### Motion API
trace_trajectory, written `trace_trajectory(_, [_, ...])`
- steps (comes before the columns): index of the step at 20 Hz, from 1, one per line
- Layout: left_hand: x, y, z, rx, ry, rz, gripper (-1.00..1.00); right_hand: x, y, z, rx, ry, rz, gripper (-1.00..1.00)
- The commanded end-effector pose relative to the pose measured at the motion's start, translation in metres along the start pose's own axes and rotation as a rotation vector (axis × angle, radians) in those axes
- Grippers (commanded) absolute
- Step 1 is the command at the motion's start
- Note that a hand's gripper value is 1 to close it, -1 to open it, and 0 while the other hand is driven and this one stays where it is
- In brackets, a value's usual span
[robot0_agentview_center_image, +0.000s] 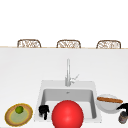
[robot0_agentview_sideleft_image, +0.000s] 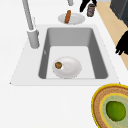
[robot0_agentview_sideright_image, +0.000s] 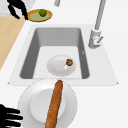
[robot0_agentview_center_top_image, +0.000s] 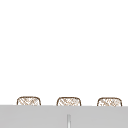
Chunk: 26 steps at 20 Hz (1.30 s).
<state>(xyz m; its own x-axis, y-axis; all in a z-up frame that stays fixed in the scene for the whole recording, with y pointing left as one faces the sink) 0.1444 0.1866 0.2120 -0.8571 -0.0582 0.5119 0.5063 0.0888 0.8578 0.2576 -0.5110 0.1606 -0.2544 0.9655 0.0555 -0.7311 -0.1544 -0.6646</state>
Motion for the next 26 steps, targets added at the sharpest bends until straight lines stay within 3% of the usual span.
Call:
trace_trajectory(1, [0.0,0.0,0.0,0.0,0.0,0.0,0.0,-0.004,0.01,-0.009,0.005,-0.012,0.012,-1.0])
trace_trajectory(7, [0.0,0.0,0.0,0.0,0.0,0.0,0.0,-0.005,-0.002,-0.009,0.091,-0.01,-0.036,-1.0])
trace_trajectory(20, [0.0,0.0,0.0,0.0,0.0,0.0,0.0,0.007,0.01,0.033,0.051,-0.003,-0.026,-1.0])
trace_trajectory(26, [0.0,0.0,0.0,0.0,0.0,0.0,0.0,0.018,0.007,0.028,0.065,0.001,-0.024,-1.0])
